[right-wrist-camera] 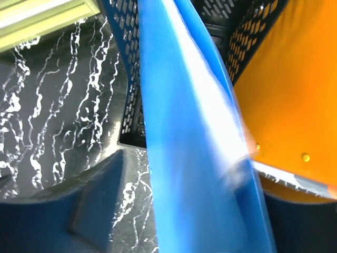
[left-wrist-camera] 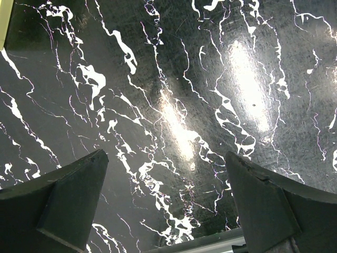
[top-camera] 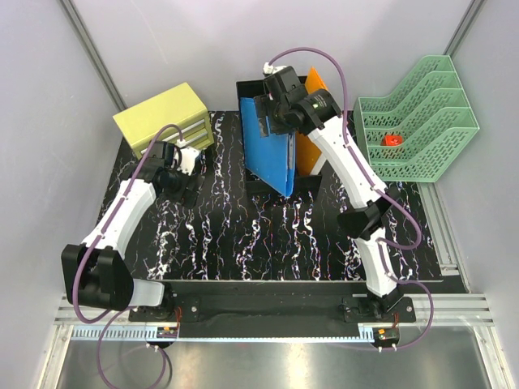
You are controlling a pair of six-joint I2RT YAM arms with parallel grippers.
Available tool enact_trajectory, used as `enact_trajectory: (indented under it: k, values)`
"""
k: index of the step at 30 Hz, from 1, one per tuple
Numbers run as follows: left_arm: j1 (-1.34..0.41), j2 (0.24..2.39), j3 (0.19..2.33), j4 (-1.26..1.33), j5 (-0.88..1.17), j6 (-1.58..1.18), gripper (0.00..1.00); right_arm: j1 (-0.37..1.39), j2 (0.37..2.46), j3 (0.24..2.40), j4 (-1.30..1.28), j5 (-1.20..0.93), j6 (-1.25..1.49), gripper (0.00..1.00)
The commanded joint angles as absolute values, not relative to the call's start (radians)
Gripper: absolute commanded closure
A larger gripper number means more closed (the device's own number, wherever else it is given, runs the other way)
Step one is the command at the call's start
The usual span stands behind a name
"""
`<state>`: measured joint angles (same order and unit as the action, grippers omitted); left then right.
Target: Organize the desk
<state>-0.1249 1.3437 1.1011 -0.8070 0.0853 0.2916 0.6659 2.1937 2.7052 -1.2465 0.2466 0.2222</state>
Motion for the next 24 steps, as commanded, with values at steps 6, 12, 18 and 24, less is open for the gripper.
enact_trajectory:
  k: [6,12,18,24]
  values:
    - [-0.12,1.361,1.1,-0.764,0.12,0.291,0.01,0.657,2.059,2.527,-1.108,0.235,0.179,0.0]
    - [-0.123,1.37,1.103,-0.764,0.132,0.288,0.01,0.649,1.918,2.256,-1.003,0.229,0.193,0.0]
    - [-0.121,1.368,1.103,-0.764,0.137,0.287,0.01,0.623,1.75,1.929,-0.827,0.149,0.239,0.0]
    - [-0.121,1.365,1.111,-0.764,0.138,0.284,0.01,0.615,1.623,1.671,-0.672,0.068,0.305,0.02]
